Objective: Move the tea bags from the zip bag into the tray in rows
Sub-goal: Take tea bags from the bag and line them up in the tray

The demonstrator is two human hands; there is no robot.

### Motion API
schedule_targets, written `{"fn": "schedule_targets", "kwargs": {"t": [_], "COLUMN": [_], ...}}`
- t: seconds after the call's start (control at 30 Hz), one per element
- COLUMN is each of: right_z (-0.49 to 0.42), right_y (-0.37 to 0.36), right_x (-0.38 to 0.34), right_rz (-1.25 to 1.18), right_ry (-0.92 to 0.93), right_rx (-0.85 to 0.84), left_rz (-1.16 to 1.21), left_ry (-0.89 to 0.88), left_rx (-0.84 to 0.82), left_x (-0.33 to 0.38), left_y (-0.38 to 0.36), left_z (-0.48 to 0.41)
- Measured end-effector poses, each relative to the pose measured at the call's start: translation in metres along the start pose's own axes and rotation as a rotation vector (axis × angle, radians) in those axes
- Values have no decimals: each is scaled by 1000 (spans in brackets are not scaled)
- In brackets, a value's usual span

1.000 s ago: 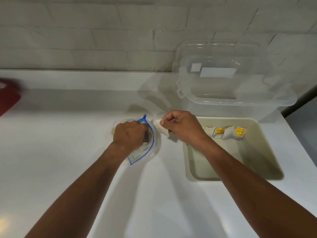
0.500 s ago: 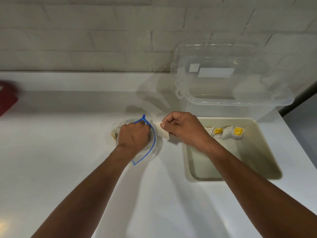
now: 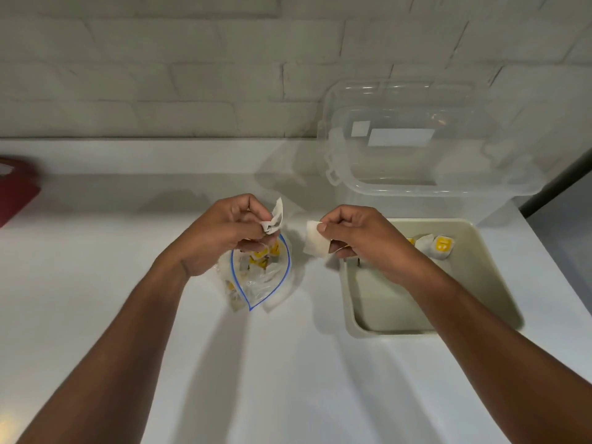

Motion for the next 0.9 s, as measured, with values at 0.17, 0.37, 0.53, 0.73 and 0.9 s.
{"fn": "schedule_targets", "kwargs": {"t": [0.17,0.37,0.53,0.73,0.9], "right_z": [12,36,58,81,87], "right_y": [13,54,100,143,169], "right_x": [-3,-6,3,16,31], "right_rz": [-28,-74,-7,81,214], "right_ry": [3,21,4,-19,-38], "right_rx": [10,59,146,164,168], "left_rz": [254,100,6,-35,-164], "left_ry": [-31,-95,-46,-27,-67], "left_rx": [-143,-92,-204,-233,-198], "left_x": [9,31,34,32,33], "left_y": [-39,-92,-142,-182,-198], "left_z": [-1,-22,-37,-53,-66]}}
Point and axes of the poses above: each hand's wrist, its own z-axis away from the middle knuckle, its own y-axis out of the back of the hand, x = y × z, the point moved 7 cm from there along -z, towards the middle knuckle, and after that the axes turned 14 degrees about y, right-handed, at the moved point
